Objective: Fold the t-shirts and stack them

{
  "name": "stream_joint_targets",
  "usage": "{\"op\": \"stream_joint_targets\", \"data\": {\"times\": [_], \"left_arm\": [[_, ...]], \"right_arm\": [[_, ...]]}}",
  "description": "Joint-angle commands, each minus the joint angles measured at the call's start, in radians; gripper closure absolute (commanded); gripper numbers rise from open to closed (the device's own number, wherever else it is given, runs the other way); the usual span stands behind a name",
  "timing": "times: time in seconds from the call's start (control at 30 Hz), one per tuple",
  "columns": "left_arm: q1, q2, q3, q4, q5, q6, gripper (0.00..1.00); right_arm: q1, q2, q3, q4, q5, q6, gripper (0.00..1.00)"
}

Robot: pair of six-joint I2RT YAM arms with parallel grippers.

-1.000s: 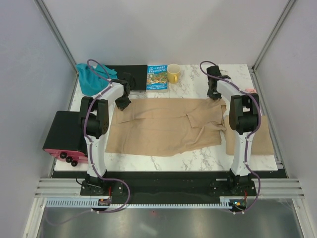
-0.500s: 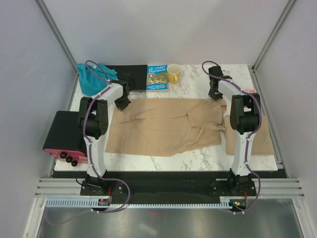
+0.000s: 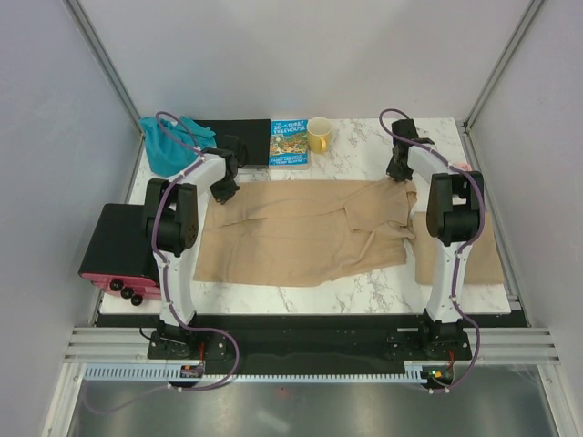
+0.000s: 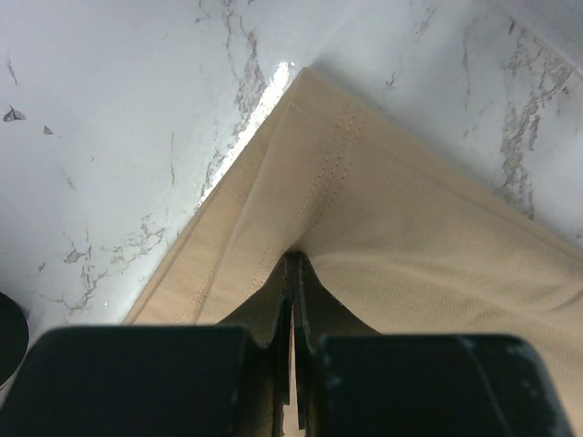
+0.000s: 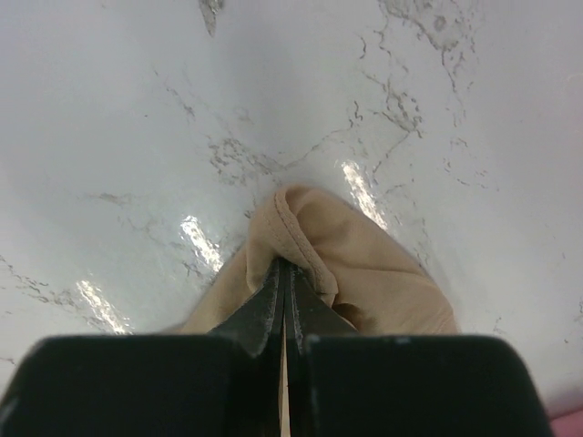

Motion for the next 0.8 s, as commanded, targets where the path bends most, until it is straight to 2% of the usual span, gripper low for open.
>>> {"op": "stream_joint_targets", "data": {"times": [0.0,0.27,0.43,0.5,0.53,0.57,0.6,0.63,0.7,0.73,0.77], "left_arm": [[0.037,0.031,0.009,-0.055,-0.056,-0.027,0.98],[0.054,0.069,0.1,-0.059,-0.046,-0.015,0.98],[0.054,0.086,0.143,-0.07,-0.032,0.0,0.98],[0.054,0.057,0.135,-0.064,0.0,0.007,0.98],[0.054,0.042,0.131,-0.061,0.008,0.005,0.95],[0.054,0.026,0.123,-0.055,0.023,0.008,0.84],[0.052,0.011,0.118,-0.047,0.031,0.008,0.81],[0.052,-0.029,0.115,-0.044,0.04,0.01,0.79],[0.049,-0.069,0.099,-0.027,0.062,0.014,0.75],[0.047,-0.112,0.092,-0.021,0.071,0.017,0.74],[0.046,-0.136,0.08,-0.016,0.08,0.026,0.72]], "right_arm": [[-0.011,0.086,0.025,-0.025,-0.063,0.002,1.0],[-0.006,0.163,0.182,-0.054,-0.108,0.007,1.0],[0.0,0.162,0.226,-0.062,-0.126,-0.019,1.0],[0.003,0.11,0.194,-0.038,-0.144,-0.038,0.91],[0.006,0.079,0.169,-0.018,-0.146,-0.053,0.89],[0.009,0.004,0.104,0.005,-0.144,-0.059,0.86],[0.01,-0.037,0.067,0.064,-0.147,-0.067,0.84],[0.012,-0.08,-0.005,0.095,-0.147,-0.073,0.78],[0.014,-0.199,-0.055,0.155,-0.146,-0.081,0.72],[0.017,-0.232,-0.072,0.166,-0.147,-0.082,0.66],[0.017,-0.289,-0.092,0.172,-0.15,-0.091,0.66]]}}
